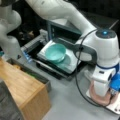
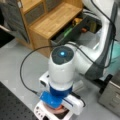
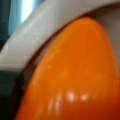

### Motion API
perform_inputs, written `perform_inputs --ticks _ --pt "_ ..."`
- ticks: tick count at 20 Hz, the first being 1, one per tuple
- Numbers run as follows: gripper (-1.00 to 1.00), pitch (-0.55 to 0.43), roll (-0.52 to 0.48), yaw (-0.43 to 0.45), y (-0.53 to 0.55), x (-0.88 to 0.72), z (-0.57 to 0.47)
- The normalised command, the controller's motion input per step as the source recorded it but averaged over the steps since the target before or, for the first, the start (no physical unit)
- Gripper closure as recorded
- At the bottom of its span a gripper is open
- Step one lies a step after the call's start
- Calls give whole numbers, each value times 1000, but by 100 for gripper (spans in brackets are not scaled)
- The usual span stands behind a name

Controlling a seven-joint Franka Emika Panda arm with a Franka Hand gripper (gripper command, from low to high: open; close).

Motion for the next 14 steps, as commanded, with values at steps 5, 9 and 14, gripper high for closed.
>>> perform_inputs --ticks 5,9,14 --pt "100 -18 48 -7 -127 -274 -1" --pt "100 70 5 -17 -125 -304 50" --pt "100 46 9 -12 -121 -396 204"
